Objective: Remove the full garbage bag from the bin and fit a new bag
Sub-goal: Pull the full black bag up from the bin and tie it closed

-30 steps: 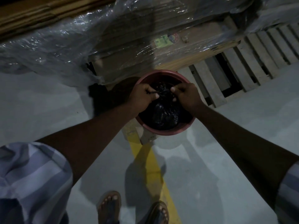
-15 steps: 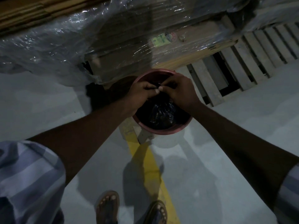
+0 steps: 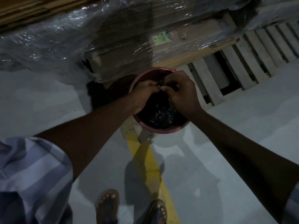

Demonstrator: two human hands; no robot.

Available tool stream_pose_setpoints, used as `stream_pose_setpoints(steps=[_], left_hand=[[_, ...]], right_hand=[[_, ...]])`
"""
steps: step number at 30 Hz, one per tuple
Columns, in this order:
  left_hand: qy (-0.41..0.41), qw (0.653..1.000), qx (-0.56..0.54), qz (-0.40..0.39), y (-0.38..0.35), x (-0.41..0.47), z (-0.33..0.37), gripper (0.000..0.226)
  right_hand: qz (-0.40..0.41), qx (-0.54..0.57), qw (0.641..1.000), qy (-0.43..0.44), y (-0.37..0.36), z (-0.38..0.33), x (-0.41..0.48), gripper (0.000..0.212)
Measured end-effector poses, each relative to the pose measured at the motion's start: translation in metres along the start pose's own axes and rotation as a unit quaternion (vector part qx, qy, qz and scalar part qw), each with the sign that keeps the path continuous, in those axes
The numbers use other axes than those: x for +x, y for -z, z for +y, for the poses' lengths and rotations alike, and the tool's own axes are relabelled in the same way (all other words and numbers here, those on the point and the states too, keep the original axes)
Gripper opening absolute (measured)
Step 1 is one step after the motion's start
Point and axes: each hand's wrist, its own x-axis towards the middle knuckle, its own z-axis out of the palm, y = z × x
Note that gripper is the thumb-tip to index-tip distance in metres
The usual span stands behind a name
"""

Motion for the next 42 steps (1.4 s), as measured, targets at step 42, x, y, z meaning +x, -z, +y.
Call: stream_pose_setpoints(steps=[42], left_hand=[[-0.112,0.965,0.224,0.075,0.006,0.002,-0.007,0.035]], right_hand=[[-0.26,-0.071,0.95,-0.158,0.008,0.013,0.032,0.023]])
